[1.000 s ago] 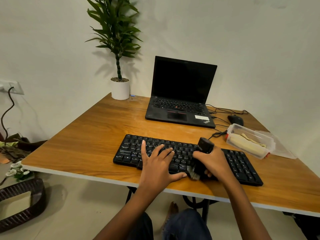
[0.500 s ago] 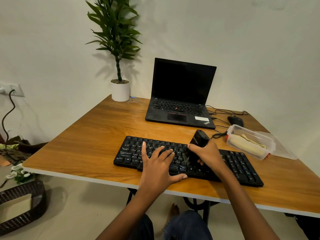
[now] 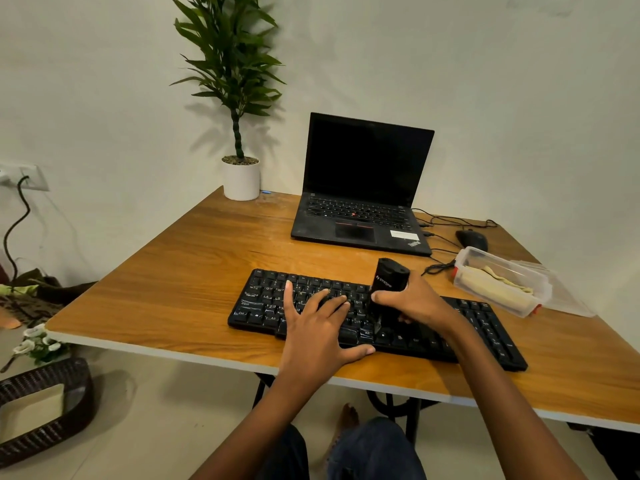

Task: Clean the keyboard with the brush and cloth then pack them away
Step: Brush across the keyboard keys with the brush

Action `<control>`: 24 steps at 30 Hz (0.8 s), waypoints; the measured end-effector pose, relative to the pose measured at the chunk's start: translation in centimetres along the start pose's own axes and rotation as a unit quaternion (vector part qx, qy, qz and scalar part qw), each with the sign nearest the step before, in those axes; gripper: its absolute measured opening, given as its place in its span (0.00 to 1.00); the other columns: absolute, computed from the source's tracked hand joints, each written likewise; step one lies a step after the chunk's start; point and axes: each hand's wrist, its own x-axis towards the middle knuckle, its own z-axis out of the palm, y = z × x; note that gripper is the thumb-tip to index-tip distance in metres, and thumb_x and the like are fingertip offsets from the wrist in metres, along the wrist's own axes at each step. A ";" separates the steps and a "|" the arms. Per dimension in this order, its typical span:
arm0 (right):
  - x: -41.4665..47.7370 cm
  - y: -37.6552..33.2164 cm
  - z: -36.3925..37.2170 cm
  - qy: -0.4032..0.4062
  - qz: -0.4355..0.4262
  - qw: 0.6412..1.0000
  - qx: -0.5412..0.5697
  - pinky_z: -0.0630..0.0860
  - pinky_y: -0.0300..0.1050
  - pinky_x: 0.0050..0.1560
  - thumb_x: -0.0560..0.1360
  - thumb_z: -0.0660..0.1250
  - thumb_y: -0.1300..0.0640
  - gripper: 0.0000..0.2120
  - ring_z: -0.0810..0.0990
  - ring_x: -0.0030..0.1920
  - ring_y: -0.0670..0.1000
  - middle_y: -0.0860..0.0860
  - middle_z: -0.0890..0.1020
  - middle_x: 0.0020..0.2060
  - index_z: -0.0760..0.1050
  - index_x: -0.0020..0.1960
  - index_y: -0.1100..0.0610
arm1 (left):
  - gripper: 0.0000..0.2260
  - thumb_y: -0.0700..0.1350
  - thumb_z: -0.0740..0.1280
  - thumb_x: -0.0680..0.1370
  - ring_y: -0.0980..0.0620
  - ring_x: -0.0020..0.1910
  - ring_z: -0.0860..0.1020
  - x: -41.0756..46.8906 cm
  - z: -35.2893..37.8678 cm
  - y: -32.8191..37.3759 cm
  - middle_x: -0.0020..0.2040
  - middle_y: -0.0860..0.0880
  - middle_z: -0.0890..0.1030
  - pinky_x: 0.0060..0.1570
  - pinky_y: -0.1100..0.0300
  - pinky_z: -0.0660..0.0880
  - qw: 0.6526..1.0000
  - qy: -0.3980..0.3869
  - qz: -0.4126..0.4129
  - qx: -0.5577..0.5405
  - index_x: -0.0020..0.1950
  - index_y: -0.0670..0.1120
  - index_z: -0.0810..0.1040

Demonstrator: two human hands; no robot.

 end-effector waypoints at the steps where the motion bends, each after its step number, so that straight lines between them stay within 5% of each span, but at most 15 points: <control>1: 0.1 -0.1 -0.2 0.003 -0.002 1.000 0.000 0.71 0.36 0.28 0.72 0.70 0.58 0.08 0.76 0.32 0.48 0.50 0.78 0.35 0.70 0.41 0.51 | 0.36 0.75 0.52 0.67 0.52 0.60 0.77 0.0 0.0 0.0 0.55 0.56 0.81 0.67 0.33 0.47 1.000 0.001 0.001 -0.001 0.54 0.51 0.83; 4: 0.2 -0.4 -0.4 0.010 -0.019 1.000 0.007 0.73 0.38 0.34 0.72 0.70 0.59 0.08 0.78 0.38 0.51 0.50 0.78 0.36 0.70 0.41 0.51 | 0.35 0.75 0.52 0.67 0.52 0.60 0.77 0.1 -0.1 0.0 0.55 0.56 0.82 0.67 0.33 0.46 1.000 0.004 0.002 -0.003 0.54 0.51 0.83; 8: 0.4 -0.2 -0.8 -0.016 0.022 1.000 -0.002 0.69 0.38 0.26 0.72 0.69 0.56 0.09 0.74 0.28 0.48 0.50 0.78 0.34 0.69 0.42 0.51 | 0.36 0.75 0.52 0.67 0.52 0.60 0.77 0.0 0.0 0.0 0.55 0.57 0.81 0.67 0.33 0.46 1.000 0.002 0.000 -0.006 0.54 0.51 0.83; 15: 1.1 -0.3 -0.8 -0.014 0.000 1.000 -0.016 0.68 0.33 0.23 0.73 0.69 0.56 0.07 0.74 0.24 0.42 0.50 0.79 0.34 0.70 0.41 0.52 | 0.35 0.75 0.53 0.67 0.52 0.60 0.77 0.0 0.1 0.0 0.55 0.56 0.81 0.67 0.33 0.47 1.000 0.004 0.001 -0.004 0.54 0.51 0.83; 24: 2.2 0.4 -0.7 0.046 -0.001 0.999 -0.010 0.69 0.34 0.22 0.72 0.69 0.55 0.08 0.74 0.27 0.47 0.50 0.78 0.34 0.69 0.42 0.51 | 0.35 0.75 0.53 0.67 0.53 0.60 0.77 0.0 0.1 -0.1 0.55 0.57 0.81 0.66 0.33 0.48 1.000 0.008 0.001 -0.007 0.55 0.51 0.82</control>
